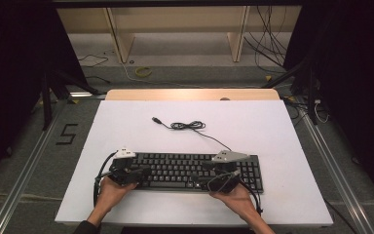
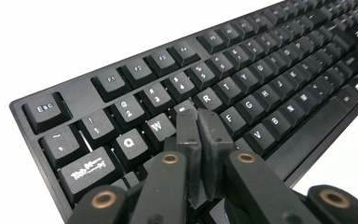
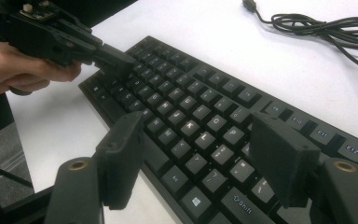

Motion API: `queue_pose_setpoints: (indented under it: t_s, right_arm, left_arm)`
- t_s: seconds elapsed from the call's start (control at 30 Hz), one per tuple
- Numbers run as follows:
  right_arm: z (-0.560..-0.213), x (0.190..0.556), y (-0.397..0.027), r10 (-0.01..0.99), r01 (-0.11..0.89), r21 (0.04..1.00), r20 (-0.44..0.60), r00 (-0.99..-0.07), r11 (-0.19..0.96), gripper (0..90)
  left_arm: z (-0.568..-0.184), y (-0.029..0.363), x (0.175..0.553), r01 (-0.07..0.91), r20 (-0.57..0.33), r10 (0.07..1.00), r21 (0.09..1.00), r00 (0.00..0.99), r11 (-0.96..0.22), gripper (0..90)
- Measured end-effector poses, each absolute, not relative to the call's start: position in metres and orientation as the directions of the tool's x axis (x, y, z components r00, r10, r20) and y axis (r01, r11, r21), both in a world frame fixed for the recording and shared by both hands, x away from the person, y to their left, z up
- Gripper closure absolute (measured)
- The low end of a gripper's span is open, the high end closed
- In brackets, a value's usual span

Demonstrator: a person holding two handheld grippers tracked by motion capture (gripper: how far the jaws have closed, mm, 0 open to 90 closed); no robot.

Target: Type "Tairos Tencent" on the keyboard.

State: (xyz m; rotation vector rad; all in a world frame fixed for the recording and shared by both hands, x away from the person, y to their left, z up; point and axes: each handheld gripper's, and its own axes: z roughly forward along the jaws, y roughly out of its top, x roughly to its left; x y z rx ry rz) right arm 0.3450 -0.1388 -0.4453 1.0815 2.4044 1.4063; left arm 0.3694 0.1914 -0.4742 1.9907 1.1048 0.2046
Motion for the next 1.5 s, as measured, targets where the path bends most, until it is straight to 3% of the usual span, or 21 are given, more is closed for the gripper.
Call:
queue_pose_setpoints:
  t_s: [0.2, 0.4, 0.7, 1.07, 1.5]
  right_arm:
    - [-0.447, 0.345, -0.138, 0.652, 0.507, 0.808, 0.215, -0.727, 0.299, 36.2]
    - [-0.448, 0.346, -0.135, 0.652, 0.511, 0.805, 0.217, -0.726, 0.301, 36.2]
    - [-0.447, 0.346, -0.128, 0.643, 0.507, 0.807, 0.22, -0.734, 0.302, 36.2]
    - [-0.45, 0.347, -0.113, 0.622, 0.501, 0.802, 0.218, -0.752, 0.324, 41.0]
    - [-0.457, 0.349, -0.093, 0.587, 0.491, 0.789, 0.212, -0.781, 0.369, 63.9]
  left_arm:
    - [-0.47, 0.193, 0.366, 0.609, -0.251, 0.753, 0.756, 0.609, -0.24, 76.7]
    - [-0.467, 0.197, 0.363, 0.601, -0.289, 0.743, 0.777, 0.603, -0.186, 55.7]
    - [-0.461, 0.203, 0.357, 0.573, -0.305, 0.738, 0.809, 0.602, -0.134, 38.2]
    - [-0.458, 0.209, 0.351, 0.561, -0.309, 0.742, 0.821, 0.595, -0.108, 33.2]
    - [-0.458, 0.209, 0.344, 0.545, -0.297, 0.738, 0.831, 0.606, -0.112, 30.6]
